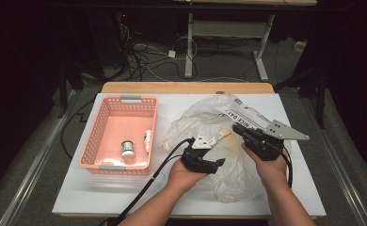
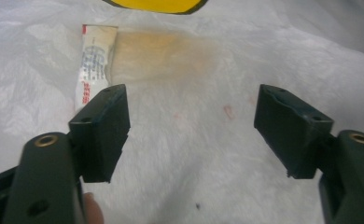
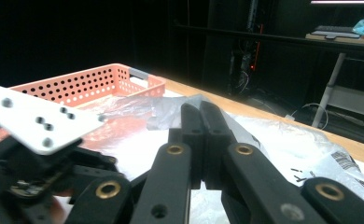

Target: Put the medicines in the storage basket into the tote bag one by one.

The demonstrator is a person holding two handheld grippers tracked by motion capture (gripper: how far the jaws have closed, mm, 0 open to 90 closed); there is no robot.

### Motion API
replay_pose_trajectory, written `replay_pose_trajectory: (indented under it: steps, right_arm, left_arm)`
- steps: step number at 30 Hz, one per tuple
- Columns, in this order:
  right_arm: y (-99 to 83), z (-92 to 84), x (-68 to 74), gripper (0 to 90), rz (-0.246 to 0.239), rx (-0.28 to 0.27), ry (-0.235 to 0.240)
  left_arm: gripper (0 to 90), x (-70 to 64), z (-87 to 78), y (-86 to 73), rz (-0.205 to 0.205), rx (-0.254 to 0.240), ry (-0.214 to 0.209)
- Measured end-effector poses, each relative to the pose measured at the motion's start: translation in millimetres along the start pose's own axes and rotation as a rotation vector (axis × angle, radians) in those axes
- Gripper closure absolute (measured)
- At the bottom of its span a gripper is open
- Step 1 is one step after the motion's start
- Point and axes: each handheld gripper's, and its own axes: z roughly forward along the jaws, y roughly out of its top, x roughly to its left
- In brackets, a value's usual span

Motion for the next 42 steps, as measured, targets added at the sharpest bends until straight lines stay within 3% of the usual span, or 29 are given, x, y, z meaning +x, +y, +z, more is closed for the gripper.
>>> replay_pose_trajectory:
  steps: [10,16,26,31,35,42]
  right_arm:
    - [0.3,-2.1,0.7,90.0,-0.006,0.004,0.0]
    - [2.0,-4.3,-1.2,90.0,0.002,0.002,0.001]
    - [2.4,-4.7,-1.3,90.0,0.001,0.006,0.004]
    - [2.2,-5.7,-3.9,90.0,0.005,0.004,-0.001]
    - [1.3,-7.1,-6.5,90.0,0.016,0.008,-0.003]
    - [1.8,-8.1,-7.8,90.0,0.02,0.0,-0.011]
  left_arm:
    - [13.2,-8.5,-28.8,-20.4,-0.023,-0.029,0.0]
    - [0.0,-14.9,-43.6,-23.6,-0.026,-0.027,-0.008]
    - [0.0,-13.3,-78.7,-22.9,-0.017,-0.037,0.032]
    - [0.0,-9.0,-97.2,-27.1,-0.024,-0.044,0.031]
    - [0.0,-7.3,-109.3,-33.8,-0.006,-0.057,0.071]
    - [0.0,-1.4,-128.7,-34.4,-0.036,-0.079,0.074]
